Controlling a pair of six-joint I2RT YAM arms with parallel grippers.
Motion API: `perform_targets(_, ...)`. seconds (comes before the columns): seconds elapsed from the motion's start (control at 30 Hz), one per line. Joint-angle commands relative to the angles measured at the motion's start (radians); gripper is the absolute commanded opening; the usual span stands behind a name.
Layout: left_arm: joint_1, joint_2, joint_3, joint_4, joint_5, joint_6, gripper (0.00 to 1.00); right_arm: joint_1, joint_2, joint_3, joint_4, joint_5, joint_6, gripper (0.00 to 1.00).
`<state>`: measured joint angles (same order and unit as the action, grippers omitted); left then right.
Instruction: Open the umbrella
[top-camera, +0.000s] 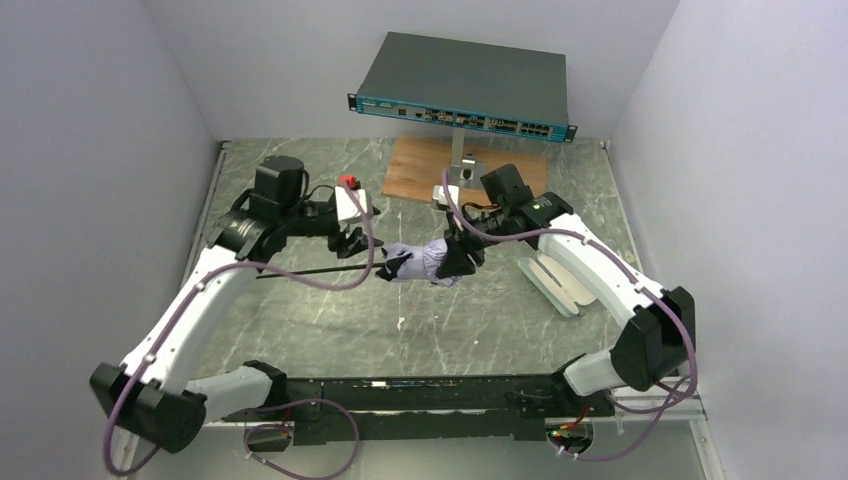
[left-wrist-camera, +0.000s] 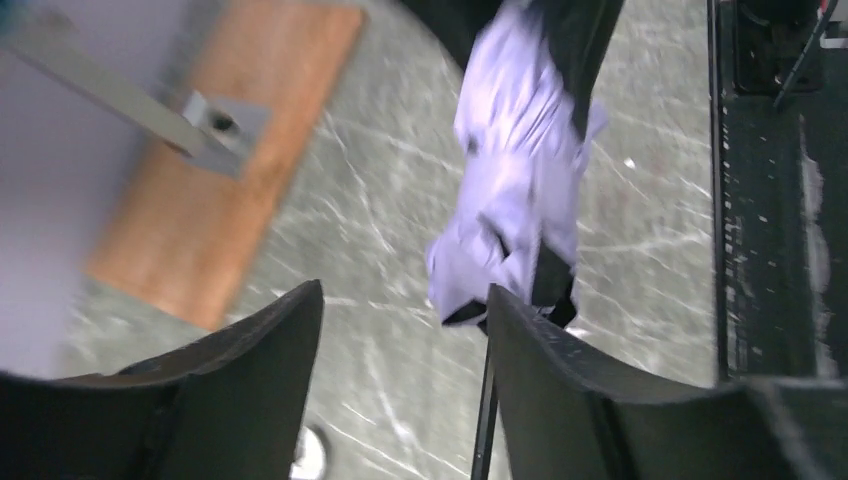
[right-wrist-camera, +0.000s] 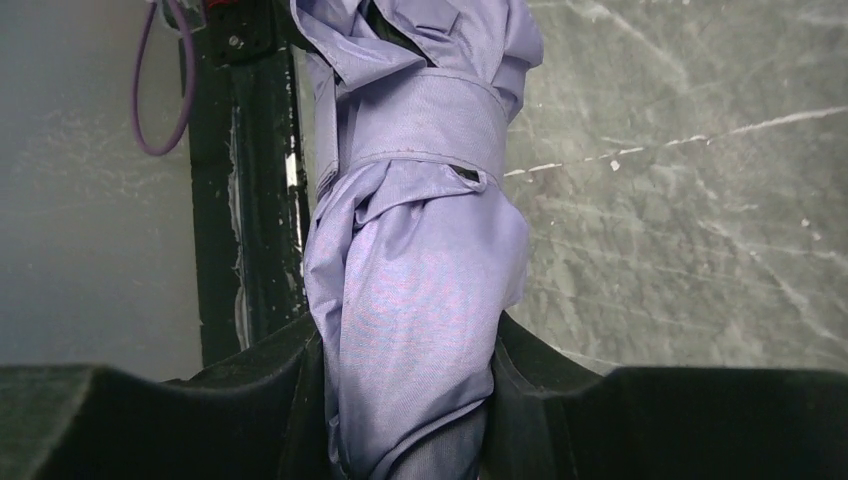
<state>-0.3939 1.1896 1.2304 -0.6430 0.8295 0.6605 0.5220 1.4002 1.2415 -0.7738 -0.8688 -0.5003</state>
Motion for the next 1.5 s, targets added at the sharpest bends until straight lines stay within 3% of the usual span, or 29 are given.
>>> perform_targets(0.0, -0.089, -0.077, 0.049, 0.096, 0.019, 0.067, 0.58, 0.017, 0.023, 0.079, 0.01, 0.009, 0.136, 0.0)
perform_targets(0.1, -0.212, -0.045, 0.089, -0.015, -0.013, 0.193, 0.47, 0.032, 0.012, 0.063, 0.045, 0.034, 0.175, 0.0)
perform_targets(0.33, -0.362, 0.0, 0.056, 0.012, -0.124, 0.243, 0.43, 0.039, -0.002, 0.067, 0.053, 0.034, 0.176, 0.0)
perform_targets(0.5, -0.373, 0.053, 0.063, -0.04, -0.168, 0.248, 0.43, 0.04, -0.027, 0.062, 0.059, 0.035, 0.155, 0.0)
perform_targets(0.8, -0.363, 0.028, -0.061, -0.001, -0.263, 0.244, 0.46, 0.042, -0.064, 0.042, 0.076, 0.032, 0.14, 0.0)
perform_targets(0.97, -0.36, 0.03, -0.053, 0.008, -0.251, 0.238, 0.34, 0.042, -0.064, 0.041, 0.078, 0.027, 0.138, 0.0)
perform_targets(1.17, -0.36, 0.026, -0.063, 0.08, -0.31, 0.174, 0.52, 0.047, -0.067, 0.039, 0.079, 0.027, 0.112, 0.0)
perform_targets(1.47, -0.352, 0.033, -0.055, 0.109, -0.368, 0.173, 0.55, 0.047, -0.057, 0.046, 0.065, 0.028, 0.092, 0.0)
